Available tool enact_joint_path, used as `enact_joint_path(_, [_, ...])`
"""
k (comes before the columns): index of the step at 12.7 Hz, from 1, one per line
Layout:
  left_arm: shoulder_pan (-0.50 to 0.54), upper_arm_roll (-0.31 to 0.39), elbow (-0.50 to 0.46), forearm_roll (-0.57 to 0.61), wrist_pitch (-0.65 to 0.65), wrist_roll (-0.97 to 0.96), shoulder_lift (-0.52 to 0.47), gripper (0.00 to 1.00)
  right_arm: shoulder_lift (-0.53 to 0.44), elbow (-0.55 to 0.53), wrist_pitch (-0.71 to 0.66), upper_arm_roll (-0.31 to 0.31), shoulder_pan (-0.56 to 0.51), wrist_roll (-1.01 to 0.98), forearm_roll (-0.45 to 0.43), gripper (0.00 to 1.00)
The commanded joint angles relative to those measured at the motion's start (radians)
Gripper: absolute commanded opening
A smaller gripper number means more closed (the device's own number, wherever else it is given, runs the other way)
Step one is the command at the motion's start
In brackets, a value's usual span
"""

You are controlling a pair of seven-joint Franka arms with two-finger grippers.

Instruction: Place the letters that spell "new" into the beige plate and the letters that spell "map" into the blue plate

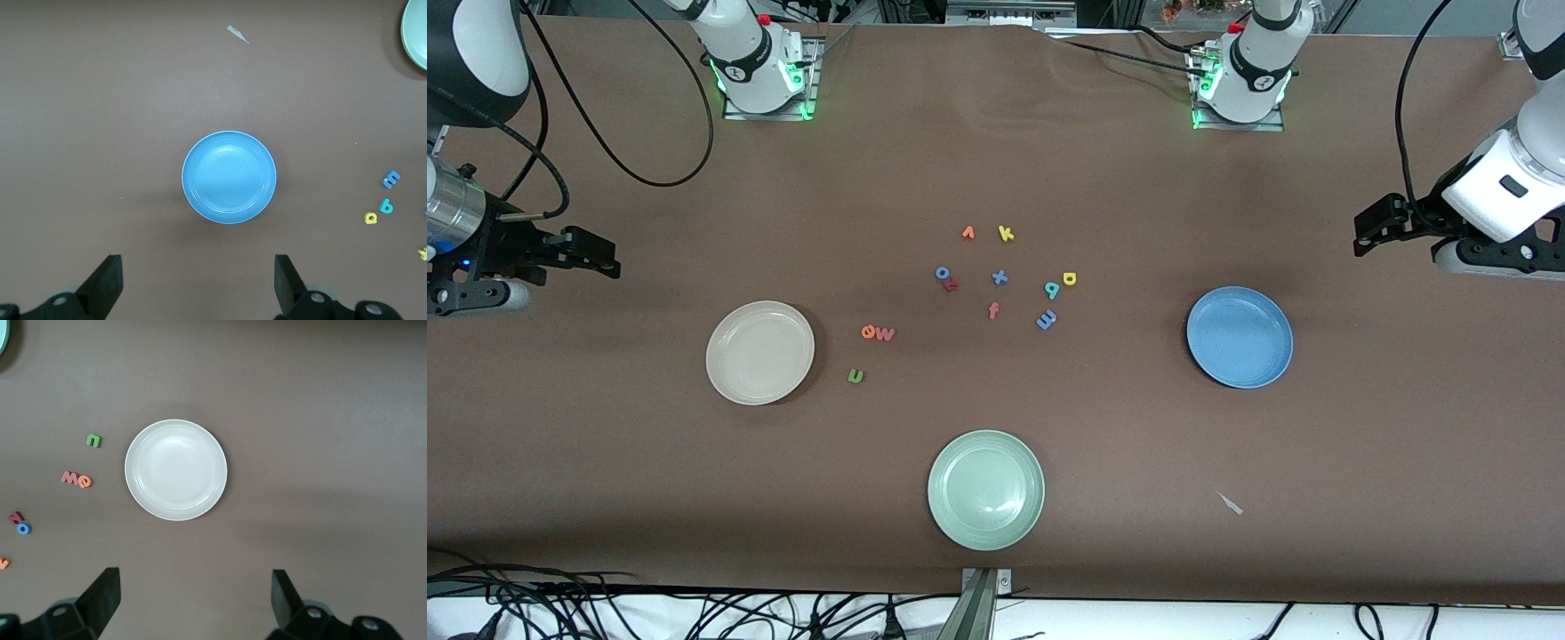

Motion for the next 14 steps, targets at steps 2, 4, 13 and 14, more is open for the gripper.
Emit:
enact_joint_path(2, [0.001, 0.002, 0.030, 0.005, -0.023, 0.019, 0.010, 1.00, 0.009, 0.023, -0.003, 0.004, 0.002, 0.014, -0.015, 1.00])
enact_joint_path(4, [0.001, 0.002, 0.030, 0.007, -0.023, 0.019, 0.012, 1.00, 0.009, 0.023, -0.004, 0.004, 0.002, 0.014, -0.015, 1.00])
enact_joint_path(13, [-0.014, -0.002, 0.029, 0.005, -0.026, 0.018, 0.027, 1.00, 0.009, 0.023, -0.003, 0.002, 0.001, 0.014, -0.010, 1.00])
enact_joint_path(14, [-0.014, -0.002, 0.029, 0.005, -0.029, 0.018, 0.027, 1.00, 0.011, 0.023, -0.003, 0.002, -0.002, 0.014, -0.007, 1.00])
